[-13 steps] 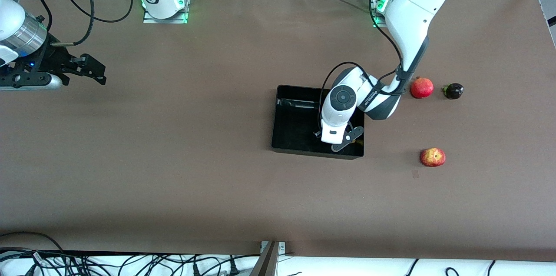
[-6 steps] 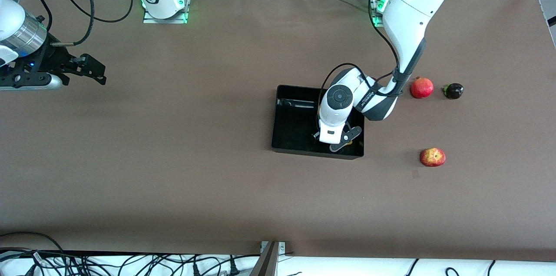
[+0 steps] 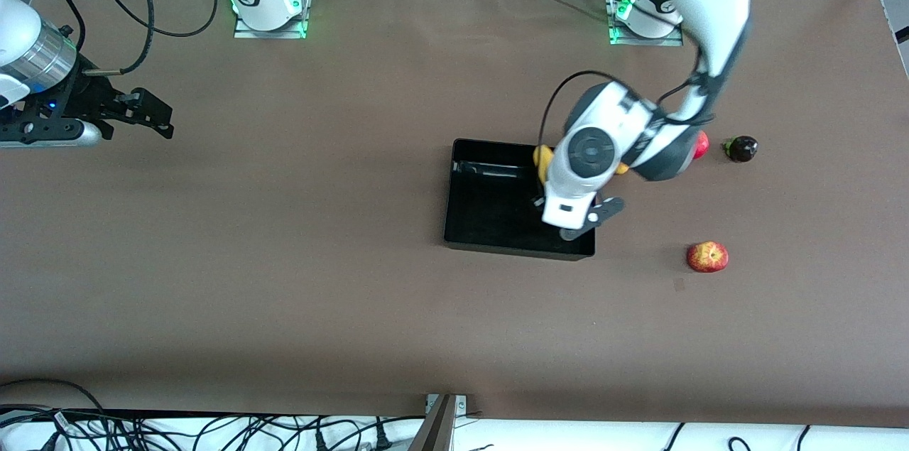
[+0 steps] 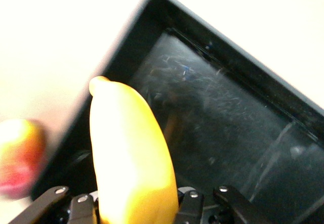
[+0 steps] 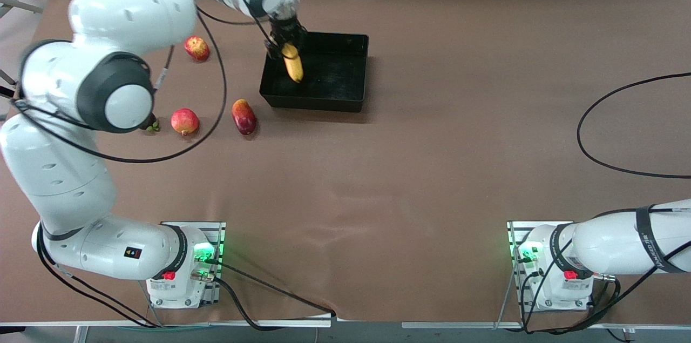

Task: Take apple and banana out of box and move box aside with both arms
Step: 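Lift the banana out and lower it beside the apple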

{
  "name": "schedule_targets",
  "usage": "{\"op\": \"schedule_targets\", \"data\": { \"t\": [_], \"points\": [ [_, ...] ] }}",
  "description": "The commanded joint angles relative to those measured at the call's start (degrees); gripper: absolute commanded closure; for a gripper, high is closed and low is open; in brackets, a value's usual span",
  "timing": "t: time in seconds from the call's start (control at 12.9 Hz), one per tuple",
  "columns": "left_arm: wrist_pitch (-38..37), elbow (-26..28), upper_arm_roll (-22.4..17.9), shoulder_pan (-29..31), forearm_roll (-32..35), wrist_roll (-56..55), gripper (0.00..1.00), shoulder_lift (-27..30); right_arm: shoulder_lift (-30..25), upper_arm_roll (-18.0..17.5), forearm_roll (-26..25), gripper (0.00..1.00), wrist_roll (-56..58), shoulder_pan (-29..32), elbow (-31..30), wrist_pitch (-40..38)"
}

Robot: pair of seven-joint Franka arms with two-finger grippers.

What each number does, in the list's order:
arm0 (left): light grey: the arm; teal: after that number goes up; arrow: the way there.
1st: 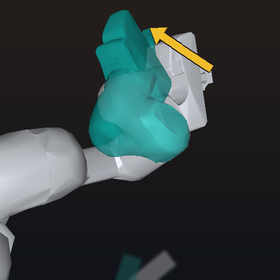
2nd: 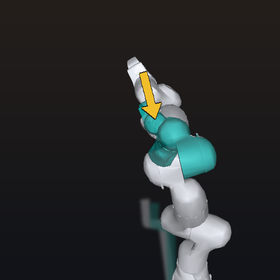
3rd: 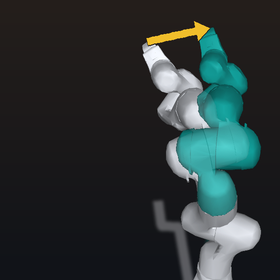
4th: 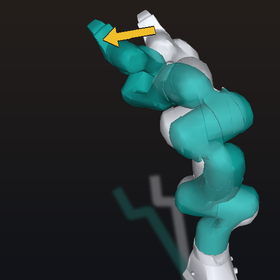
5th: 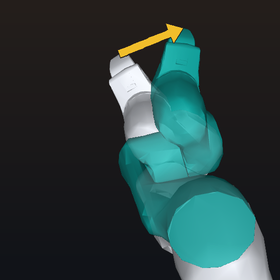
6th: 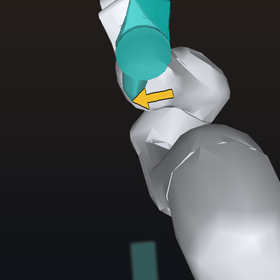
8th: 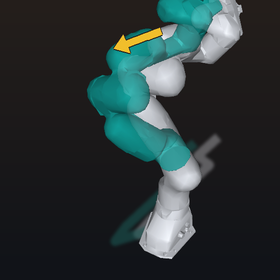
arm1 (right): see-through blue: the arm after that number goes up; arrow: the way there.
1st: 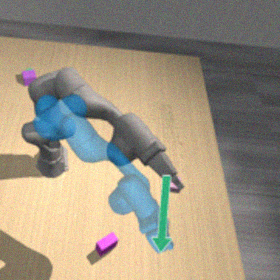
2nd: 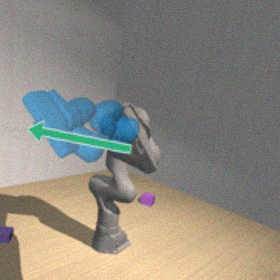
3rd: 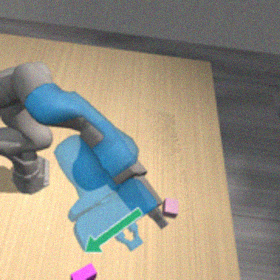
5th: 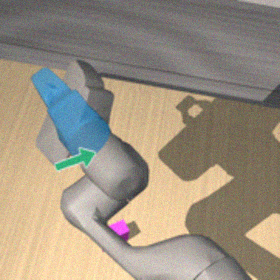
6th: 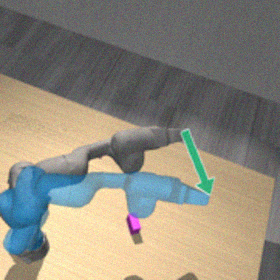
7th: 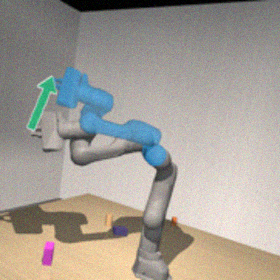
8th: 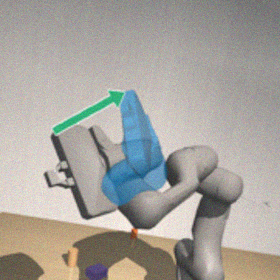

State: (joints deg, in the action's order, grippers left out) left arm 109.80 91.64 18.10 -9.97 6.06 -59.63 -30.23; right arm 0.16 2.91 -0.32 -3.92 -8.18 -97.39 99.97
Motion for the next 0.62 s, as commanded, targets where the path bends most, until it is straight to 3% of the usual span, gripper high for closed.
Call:
{"op": "schedule_targets", "data": {
  "t": [0.0, 0.15, 0.31, 0.54],
  "points": [
    [-11.2, -4.2, 1.2, 7.9, -4.2, 13.7, 1.0, 3.2, 0.0, -0.6, 0.0, 0.0, 0.3, 0.7, 0.6, -0.1],
    [-15.4, -6.6, 0.6, 12.3, -4.1, 22.5, 1.0, 3.2, 0.0, -0.6, 0.0, 0.0, 0.3, 0.8, 0.6, -0.1],
    [-16.0, -6.7, -2.5, 16.8, -3.1, 33.5, 1.0, 2.8, 0.0, -0.7, 0.0, 0.0, 0.3, 0.4, 0.7, -0.1],
    [-13.8, -6.9, -4.3, 25.3, 3.9, 51.0, 1.0, 0.1, 0.6, -0.6, 0.2, 0.0, 1.1, 0.1, 0.5, 0.9]
  ]
}}
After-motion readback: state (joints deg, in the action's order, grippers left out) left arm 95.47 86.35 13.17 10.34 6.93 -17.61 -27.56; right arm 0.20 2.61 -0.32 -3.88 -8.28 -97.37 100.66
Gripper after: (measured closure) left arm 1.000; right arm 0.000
